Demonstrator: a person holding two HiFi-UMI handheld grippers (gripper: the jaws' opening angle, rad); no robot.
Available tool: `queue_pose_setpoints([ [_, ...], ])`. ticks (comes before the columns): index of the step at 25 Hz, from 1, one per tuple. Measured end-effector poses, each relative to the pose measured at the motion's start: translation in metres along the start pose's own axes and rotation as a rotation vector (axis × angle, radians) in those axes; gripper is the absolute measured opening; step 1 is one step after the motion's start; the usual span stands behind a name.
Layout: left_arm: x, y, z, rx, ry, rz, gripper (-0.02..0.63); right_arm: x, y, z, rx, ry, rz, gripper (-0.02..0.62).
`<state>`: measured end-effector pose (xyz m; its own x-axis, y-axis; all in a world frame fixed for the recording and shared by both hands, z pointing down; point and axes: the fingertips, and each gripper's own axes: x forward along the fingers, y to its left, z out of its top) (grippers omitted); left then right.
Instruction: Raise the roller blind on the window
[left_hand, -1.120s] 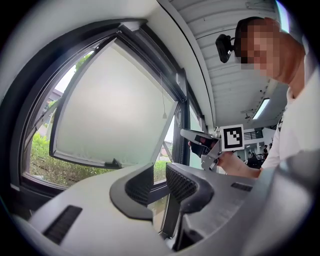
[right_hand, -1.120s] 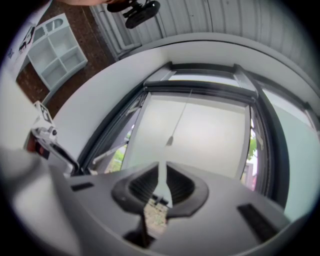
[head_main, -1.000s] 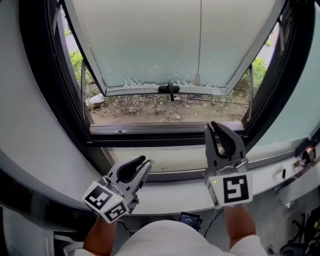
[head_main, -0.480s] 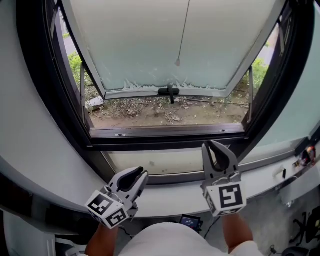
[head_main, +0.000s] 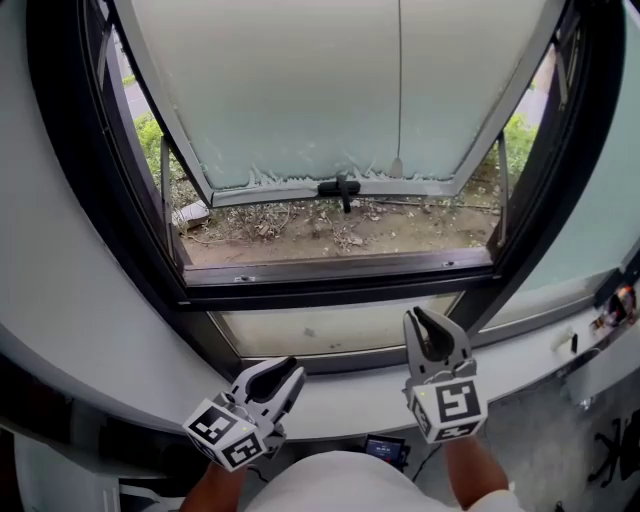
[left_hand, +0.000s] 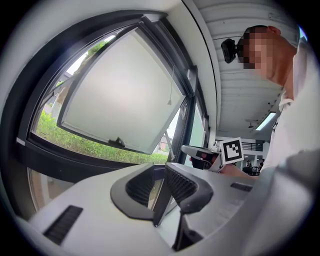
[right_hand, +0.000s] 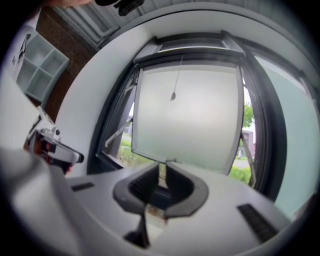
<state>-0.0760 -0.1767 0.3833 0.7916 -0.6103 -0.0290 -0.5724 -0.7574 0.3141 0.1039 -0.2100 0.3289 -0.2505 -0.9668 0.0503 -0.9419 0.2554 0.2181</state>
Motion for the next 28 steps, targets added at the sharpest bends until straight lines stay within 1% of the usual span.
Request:
queue_pose_setpoints([
  [9, -0.013, 0.0, -0.015, -0.006, 0.05, -0.014, 0.087, -0.008, 0.018, -0.034, 0.062, 0.065, 0.005, 0.054],
  [18, -0.033, 0.002, -0.022, -0.014, 0.087, -0.026, 0.087, -0.018, 0.046, -0.046, 0.088, 0.107, 0.001, 0.054],
  [24, -0.048, -0.003, -0.031, -0.03, 0.102, -0.046, 0.087, -0.028, 0.059, -0.055, 0.101, 0.139, -0.01, 0.052],
  [28, -0.053, -0.011, -0.038, -0.047, 0.108, -0.042, 0.087, -0.039, 0.064, -0.06, 0.108, 0.15, 0.005, 0.052],
])
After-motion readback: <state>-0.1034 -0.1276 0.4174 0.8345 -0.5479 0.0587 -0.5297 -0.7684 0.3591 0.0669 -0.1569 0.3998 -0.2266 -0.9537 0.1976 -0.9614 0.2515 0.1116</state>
